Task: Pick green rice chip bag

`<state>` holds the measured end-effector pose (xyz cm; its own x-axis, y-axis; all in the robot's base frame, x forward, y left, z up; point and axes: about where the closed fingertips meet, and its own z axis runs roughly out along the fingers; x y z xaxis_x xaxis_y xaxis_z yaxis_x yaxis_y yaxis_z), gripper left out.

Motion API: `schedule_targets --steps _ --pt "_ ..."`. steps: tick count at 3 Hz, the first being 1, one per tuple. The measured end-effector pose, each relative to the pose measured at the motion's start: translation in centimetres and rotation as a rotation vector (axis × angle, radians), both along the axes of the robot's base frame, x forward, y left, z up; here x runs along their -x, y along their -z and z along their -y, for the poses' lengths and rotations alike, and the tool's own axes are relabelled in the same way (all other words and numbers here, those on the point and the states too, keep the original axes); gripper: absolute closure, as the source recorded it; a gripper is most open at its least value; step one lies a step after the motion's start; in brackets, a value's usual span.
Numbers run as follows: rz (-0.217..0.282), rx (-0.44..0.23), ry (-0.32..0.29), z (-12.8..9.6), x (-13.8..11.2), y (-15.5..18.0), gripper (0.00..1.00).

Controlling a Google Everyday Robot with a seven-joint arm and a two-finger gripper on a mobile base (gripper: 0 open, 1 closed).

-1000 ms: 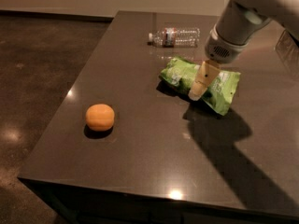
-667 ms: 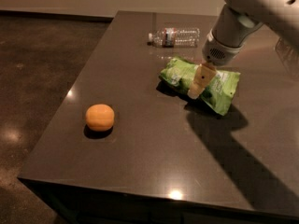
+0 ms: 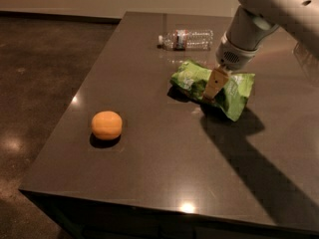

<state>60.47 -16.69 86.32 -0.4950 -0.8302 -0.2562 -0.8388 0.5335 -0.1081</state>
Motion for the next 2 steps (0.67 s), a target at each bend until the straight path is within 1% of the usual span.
schedule_targets --steps 1,2 --pt "0.015 -0.037 -0.02 -0.4 0.4 -1.9 0.85" --pt "0.06 -0.095 -0.067 -1.0 1.1 -5.7 1.0"
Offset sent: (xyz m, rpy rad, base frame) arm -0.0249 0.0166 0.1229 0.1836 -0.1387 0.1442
